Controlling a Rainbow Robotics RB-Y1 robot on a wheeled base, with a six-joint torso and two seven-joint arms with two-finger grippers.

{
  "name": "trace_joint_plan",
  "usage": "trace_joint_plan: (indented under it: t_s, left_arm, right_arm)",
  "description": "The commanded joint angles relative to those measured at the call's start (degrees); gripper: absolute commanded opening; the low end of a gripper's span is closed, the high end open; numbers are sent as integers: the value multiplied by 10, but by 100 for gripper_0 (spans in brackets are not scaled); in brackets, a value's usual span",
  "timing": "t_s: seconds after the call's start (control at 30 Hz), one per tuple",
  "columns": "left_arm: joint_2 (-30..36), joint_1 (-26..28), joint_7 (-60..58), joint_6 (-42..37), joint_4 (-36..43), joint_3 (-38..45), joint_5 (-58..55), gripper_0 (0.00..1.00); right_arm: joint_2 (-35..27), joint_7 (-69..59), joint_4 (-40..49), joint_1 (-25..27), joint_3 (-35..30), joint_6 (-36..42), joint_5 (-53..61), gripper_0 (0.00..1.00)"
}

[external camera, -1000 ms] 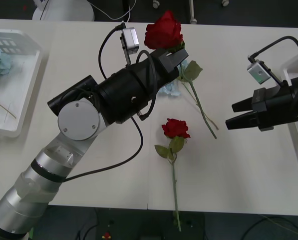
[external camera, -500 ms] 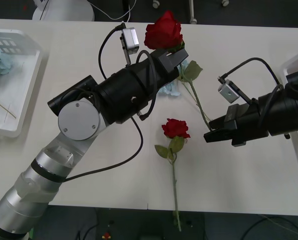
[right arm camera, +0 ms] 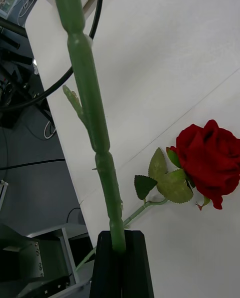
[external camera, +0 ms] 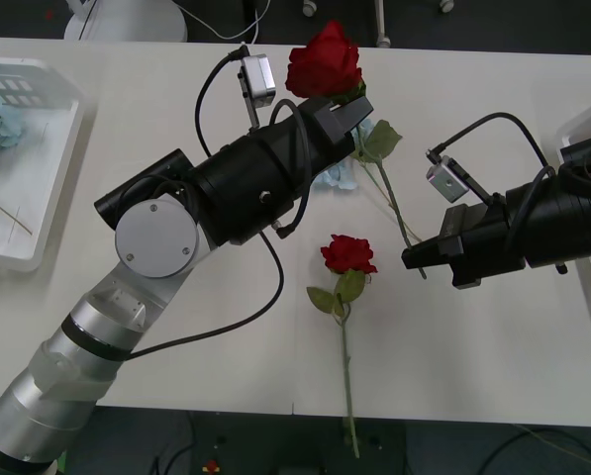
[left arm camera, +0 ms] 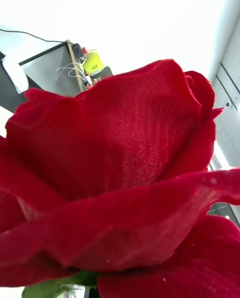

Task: Put the red flowers into the right box and the blue flowers into the left box

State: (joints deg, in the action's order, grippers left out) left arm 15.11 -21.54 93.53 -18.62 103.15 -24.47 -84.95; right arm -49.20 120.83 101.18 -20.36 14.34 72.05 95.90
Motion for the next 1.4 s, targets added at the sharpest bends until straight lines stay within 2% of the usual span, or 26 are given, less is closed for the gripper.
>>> trace_joint_plan:
  t_s: [0.03,0.07,0.13,0.2,0.23,0.33,0.57,0.83,1.03,1.23,1.4]
  left_arm:
    - [-7,-18,-31,6,6,-7,-7,35]
    - [-6,-18,-30,6,6,-5,-7,45]
    - [1,-18,-30,6,6,0,-7,77]
    - [11,-15,-27,6,7,6,-7,98]
    - [16,-13,-26,5,8,9,-7,100]
    - [43,4,-20,-10,21,23,-3,100]
    - [125,62,-10,-134,77,109,-2,100]
    - [189,106,51,-297,93,268,14,100]
    - [195,120,133,-388,82,347,56,100]
    - [195,125,232,-420,53,370,81,100]
    - [195,128,294,-420,40,370,105,100]
  right_arm:
    - [12,-1,19,-25,2,-8,-2,0]
    - [12,-2,20,-26,2,-8,-3,0]
    - [11,-4,20,-27,2,-8,-5,0]
    - [8,-9,19,-28,2,-8,-10,0]
    - [6,-10,19,-29,2,-8,-12,0]
    - [-3,-17,18,-35,2,-8,-35,0]
    - [-39,-95,6,-57,-4,-8,-112,0]
    - [-122,-147,-114,-106,-7,10,-227,0]
    - [-199,-144,-225,-115,-7,-10,-287,0]
    - [-236,-137,-320,-115,-20,-42,-348,0]
    - [-242,-136,-389,-114,-20,-57,-458,0]
